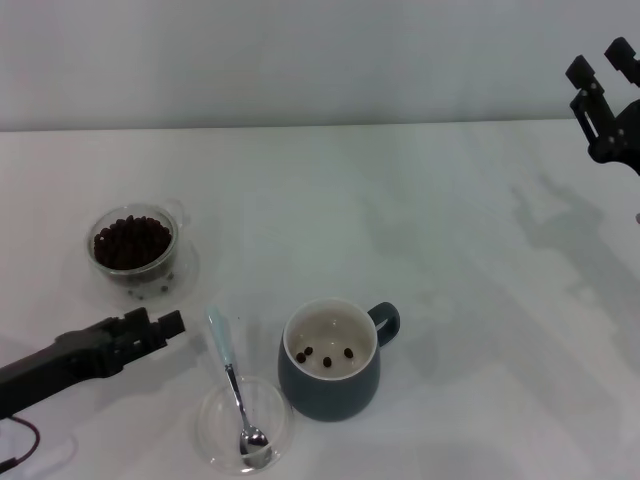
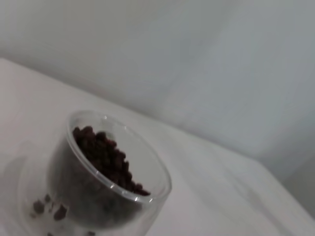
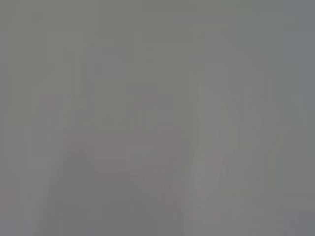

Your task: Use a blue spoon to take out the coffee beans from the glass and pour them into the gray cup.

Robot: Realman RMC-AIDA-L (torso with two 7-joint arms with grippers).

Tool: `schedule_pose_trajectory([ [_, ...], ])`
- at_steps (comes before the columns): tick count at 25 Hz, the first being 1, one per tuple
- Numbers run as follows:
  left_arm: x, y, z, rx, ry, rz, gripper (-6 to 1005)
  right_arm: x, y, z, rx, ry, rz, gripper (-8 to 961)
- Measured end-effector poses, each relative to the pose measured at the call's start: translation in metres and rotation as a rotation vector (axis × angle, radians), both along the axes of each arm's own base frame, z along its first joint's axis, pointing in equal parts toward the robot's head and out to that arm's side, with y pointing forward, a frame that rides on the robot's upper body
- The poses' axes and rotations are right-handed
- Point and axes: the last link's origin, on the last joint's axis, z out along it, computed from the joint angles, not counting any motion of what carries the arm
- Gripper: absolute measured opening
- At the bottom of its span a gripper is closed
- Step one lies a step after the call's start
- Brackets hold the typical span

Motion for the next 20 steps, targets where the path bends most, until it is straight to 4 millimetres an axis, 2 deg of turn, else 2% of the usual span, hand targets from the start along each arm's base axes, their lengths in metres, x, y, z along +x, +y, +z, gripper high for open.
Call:
schedule_pose_trajectory([
  [2, -0.001, -0.003, 0.004, 0.014, -0.011, -0.007, 676, -0.002, -0.001, 0.000, -0.001, 0.002, 0.014, 446],
  [8, -0.010, -0.016, 0.020, 0.100, -0.002, -0.028, 882, -0.008, -0.006, -0.001, -0.006, 0.010, 0.063, 446],
  [11, -0.013, -0.020, 0.029, 0.153, -0.004, -0.038, 886, -0.009, -0.009, -0.002, -0.006, 0.009, 0.078, 446],
  [12, -0.016, -0.025, 0.042, 0.238, -0.002, -0.072, 887, -0.009, -0.010, -0.002, -0.005, 0.009, 0.082, 446],
  [16, -0.017, -0.028, 0.057, 0.361, 0.021, -0.137, 888, -0.008, -0.014, -0.001, -0.003, 0.012, 0.090, 446],
  [20, -0.015, -0.024, 0.062, 0.458, 0.071, -0.207, 888, -0.011, -0.022, -0.003, -0.017, 0.019, 0.126, 446],
])
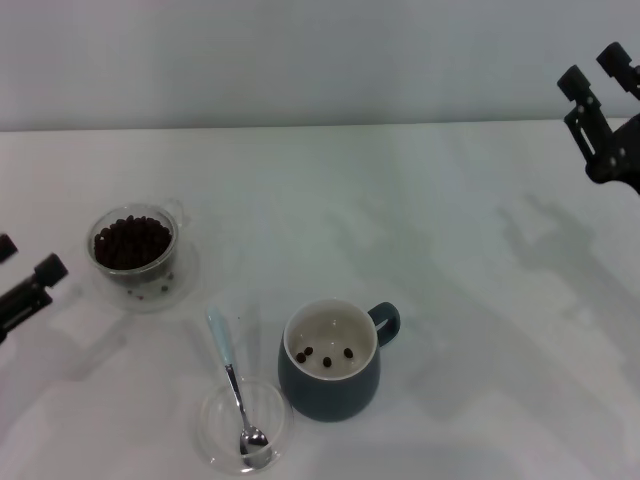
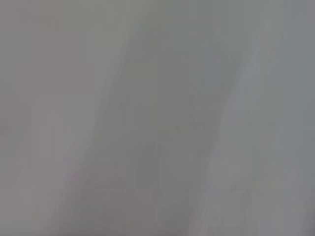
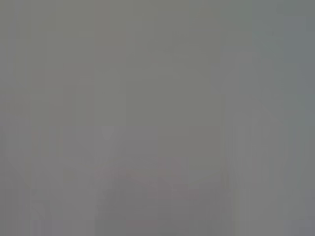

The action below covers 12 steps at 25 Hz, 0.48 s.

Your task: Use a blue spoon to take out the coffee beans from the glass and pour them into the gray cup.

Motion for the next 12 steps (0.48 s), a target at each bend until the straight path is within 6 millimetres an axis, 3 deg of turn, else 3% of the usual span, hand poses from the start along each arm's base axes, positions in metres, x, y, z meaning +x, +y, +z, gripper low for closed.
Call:
schedule_pose_trajectory([
  [5, 0.001, 0.003, 0.013, 0.298, 0.052, -0.060, 887, 0.004, -0.009, -0.007, -0.044, 0.015, -0.007, 446],
  [12, -0.005, 0.007, 0.023, 0.462, 0.106, -0.033, 887, 0.010, -0.016, -0.007, -0.014, -0.021, -0.021, 446],
])
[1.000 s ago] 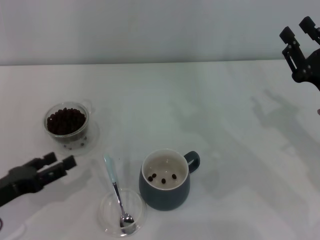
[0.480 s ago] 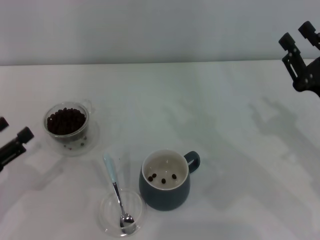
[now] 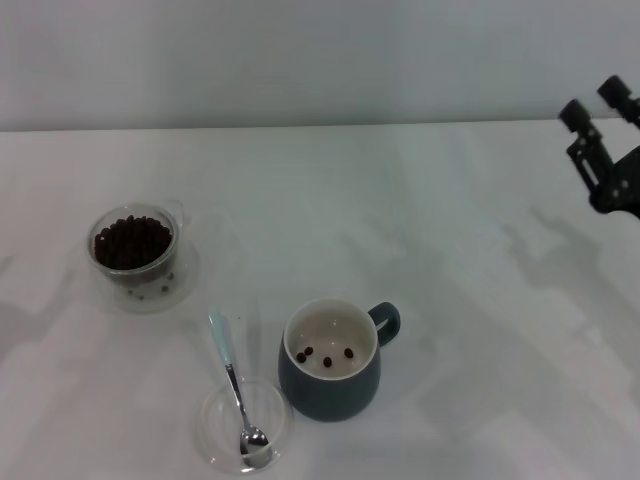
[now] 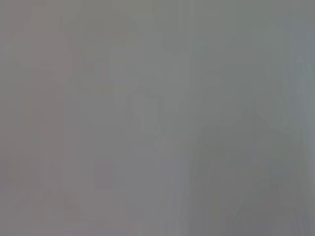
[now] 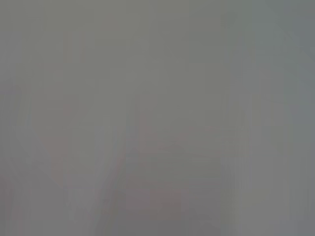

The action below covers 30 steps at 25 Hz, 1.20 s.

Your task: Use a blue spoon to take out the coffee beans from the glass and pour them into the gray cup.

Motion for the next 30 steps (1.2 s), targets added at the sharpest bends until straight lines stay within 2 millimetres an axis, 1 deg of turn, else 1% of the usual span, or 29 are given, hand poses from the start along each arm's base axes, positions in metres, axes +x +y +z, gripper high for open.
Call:
schedule_pose_trajectory([
  [3, -0.002, 0.005, -0.006, 0.069, 0.011, 0.035, 887, 0.003, 0.003, 0.008, 0.063, -0.012, -0.025, 446],
  [5, -0.003, 0.009, -0.011, 0.079, 0.018, 0.054, 887, 0.006, 0.006, 0.014, 0.110, -0.015, -0.047, 446],
  [7, -0.003, 0.018, -0.016, 0.075, 0.032, 0.080, 887, 0.010, 0.009, 0.021, 0.158, -0.011, -0.079, 446],
  [8, -0.003, 0.018, -0.016, 0.075, 0.032, 0.080, 887, 0.013, 0.010, 0.026, 0.184, -0.008, -0.100, 446],
  [10, -0.001, 0.030, -0.027, 0.048, 0.037, 0.110, 887, 0.017, 0.011, 0.031, 0.219, -0.010, -0.126, 446],
  [11, -0.001, 0.030, -0.027, 0.048, 0.037, 0.110, 887, 0.019, 0.012, 0.033, 0.232, -0.012, -0.134, 446],
  [12, 0.001, 0.036, -0.032, 0.034, 0.044, 0.121, 887, 0.019, 0.012, 0.035, 0.239, -0.015, -0.139, 446],
  [13, 0.001, 0.036, -0.032, 0.034, 0.044, 0.121, 887, 0.020, 0.013, 0.035, 0.245, -0.019, -0.141, 446],
  [14, 0.000, 0.041, -0.035, 0.023, 0.049, 0.142, 887, 0.020, 0.013, 0.036, 0.249, -0.024, -0.142, 446],
  [19, -0.004, 0.042, -0.035, 0.031, 0.040, 0.182, 887, 0.021, 0.018, 0.034, 0.249, -0.055, -0.162, 446],
  [21, -0.009, 0.039, -0.033, 0.045, 0.030, 0.206, 887, 0.022, 0.021, 0.032, 0.239, -0.059, -0.178, 446],
  [22, -0.009, 0.039, -0.033, 0.045, 0.030, 0.206, 887, 0.022, 0.021, 0.032, 0.239, -0.059, -0.178, 446],
  [23, -0.017, 0.034, -0.027, 0.078, 0.014, 0.239, 887, 0.022, 0.020, 0.032, 0.240, -0.058, -0.177, 446],
  [26, -0.024, 0.030, -0.022, 0.096, 0.012, 0.267, 887, 0.020, 0.019, 0.033, 0.246, -0.052, -0.165, 446],
  [30, -0.029, 0.031, -0.019, 0.100, 0.024, 0.295, 887, 0.020, 0.017, 0.034, 0.252, -0.046, -0.154, 446],
])
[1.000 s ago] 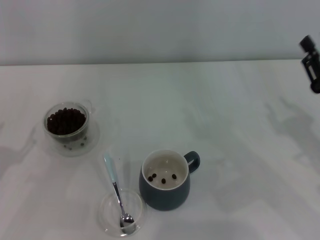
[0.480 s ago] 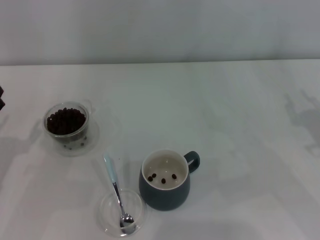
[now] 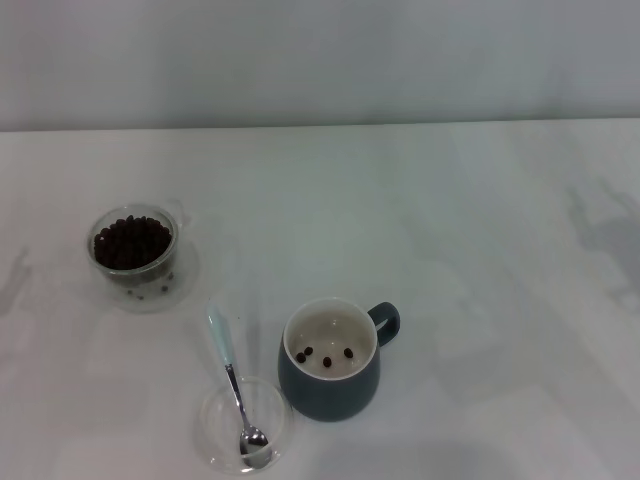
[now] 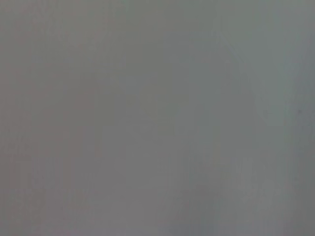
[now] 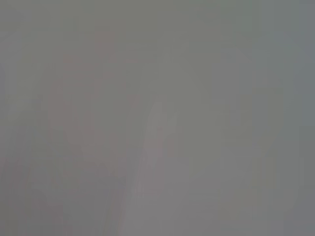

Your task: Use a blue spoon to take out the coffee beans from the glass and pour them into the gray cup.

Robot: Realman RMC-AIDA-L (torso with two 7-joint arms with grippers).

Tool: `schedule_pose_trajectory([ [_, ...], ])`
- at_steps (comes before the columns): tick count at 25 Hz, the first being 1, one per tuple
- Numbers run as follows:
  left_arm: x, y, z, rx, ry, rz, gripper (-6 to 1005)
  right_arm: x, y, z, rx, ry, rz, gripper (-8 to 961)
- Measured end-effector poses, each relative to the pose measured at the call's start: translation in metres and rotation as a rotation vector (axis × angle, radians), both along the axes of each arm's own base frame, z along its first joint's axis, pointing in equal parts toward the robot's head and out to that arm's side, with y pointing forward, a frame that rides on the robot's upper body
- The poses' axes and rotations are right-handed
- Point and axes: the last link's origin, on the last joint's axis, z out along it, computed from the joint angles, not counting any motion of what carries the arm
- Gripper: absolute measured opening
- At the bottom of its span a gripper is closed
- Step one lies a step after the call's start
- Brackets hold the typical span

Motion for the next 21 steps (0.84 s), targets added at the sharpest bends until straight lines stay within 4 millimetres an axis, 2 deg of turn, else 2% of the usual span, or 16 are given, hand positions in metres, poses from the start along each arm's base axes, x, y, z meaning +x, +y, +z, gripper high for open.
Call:
schedule_pose_trajectory([
  [13, -0.003, 0.004, 0.007, 0.023, 0.013, 0.020, 887, -0.002, 0.004, -0.001, -0.003, -0.005, 0.001, 446],
  [21, -0.001, 0.006, 0.010, 0.038, 0.017, 0.014, 887, -0.008, 0.016, 0.003, 0.015, 0.000, 0.007, 446],
])
